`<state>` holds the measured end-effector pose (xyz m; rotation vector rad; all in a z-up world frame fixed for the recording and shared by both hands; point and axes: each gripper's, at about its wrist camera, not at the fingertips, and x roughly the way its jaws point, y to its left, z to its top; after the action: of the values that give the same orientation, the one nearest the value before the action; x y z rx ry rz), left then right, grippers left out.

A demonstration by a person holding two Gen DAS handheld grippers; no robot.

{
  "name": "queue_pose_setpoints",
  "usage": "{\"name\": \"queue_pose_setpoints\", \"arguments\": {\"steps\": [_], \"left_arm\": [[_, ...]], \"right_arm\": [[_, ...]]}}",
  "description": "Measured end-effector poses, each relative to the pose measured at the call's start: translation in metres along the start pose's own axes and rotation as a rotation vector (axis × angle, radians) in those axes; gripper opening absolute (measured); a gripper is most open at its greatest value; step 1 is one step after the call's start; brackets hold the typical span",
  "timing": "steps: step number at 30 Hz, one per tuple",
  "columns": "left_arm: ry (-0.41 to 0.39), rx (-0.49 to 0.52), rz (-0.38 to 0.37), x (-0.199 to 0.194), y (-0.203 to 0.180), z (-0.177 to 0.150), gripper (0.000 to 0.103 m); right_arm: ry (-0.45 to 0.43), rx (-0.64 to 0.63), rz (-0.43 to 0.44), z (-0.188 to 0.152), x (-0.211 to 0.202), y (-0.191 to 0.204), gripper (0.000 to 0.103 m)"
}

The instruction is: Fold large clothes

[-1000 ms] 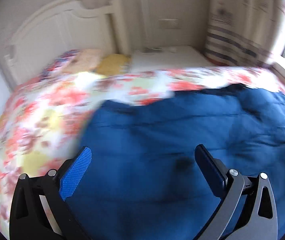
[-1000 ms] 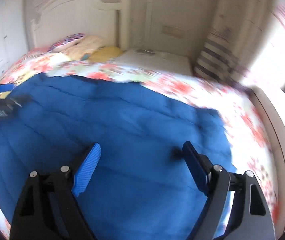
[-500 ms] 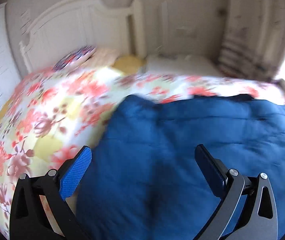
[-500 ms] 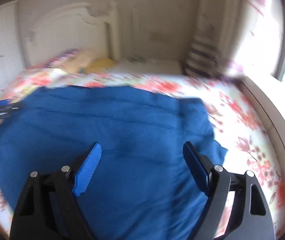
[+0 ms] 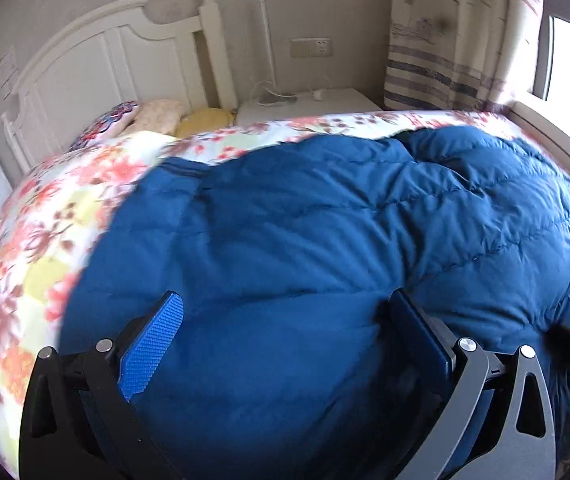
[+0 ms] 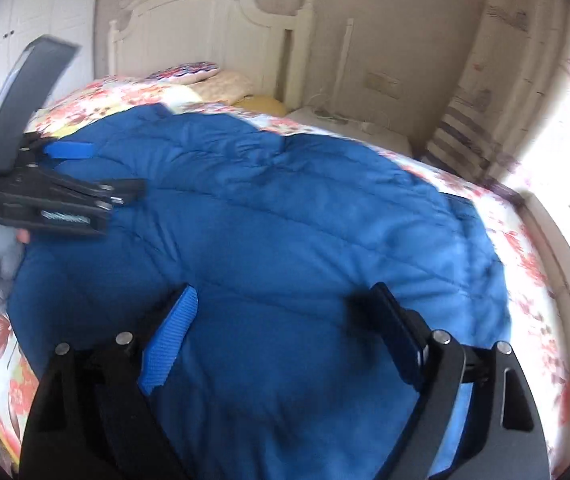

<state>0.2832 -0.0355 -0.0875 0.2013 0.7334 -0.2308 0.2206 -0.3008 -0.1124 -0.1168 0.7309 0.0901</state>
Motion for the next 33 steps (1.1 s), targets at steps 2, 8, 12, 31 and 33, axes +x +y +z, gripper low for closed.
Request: {"name": "queue_pose_setpoints", "arguments": {"steps": [2, 8, 12, 31, 33], "left_arm": [[-0.027, -0.042, 0.021, -0.011, 0.023, -0.005, 0.099], [0.005, -0.148, 0.011, -0.002, 0.081, -0.029, 0.099], [0.028, -0.090, 0.071, 0.003, 0.070, -0.028, 0.099], [0.023, -0.109, 0.053, 0.000, 0.072, -0.030, 0.099], [0.022, -0.110, 0.053, 0.000, 0.072, -0.030, 0.099]], "right_arm": [[-0.011, 0.044, -0.039, -0.009, -0.014, -0.018, 0.086], [0.032, 0.266, -0.024, -0.054, -0.021, -0.090, 0.094], [0.051, 0.279, -0.034, -0.054, -0.018, -0.091, 0.095], [0.009, 0.099, -0.039, -0.048, -0.041, -0.017, 0.090], [0.015, 0.173, -0.038, -0.056, -0.047, -0.040, 0.090]]}}
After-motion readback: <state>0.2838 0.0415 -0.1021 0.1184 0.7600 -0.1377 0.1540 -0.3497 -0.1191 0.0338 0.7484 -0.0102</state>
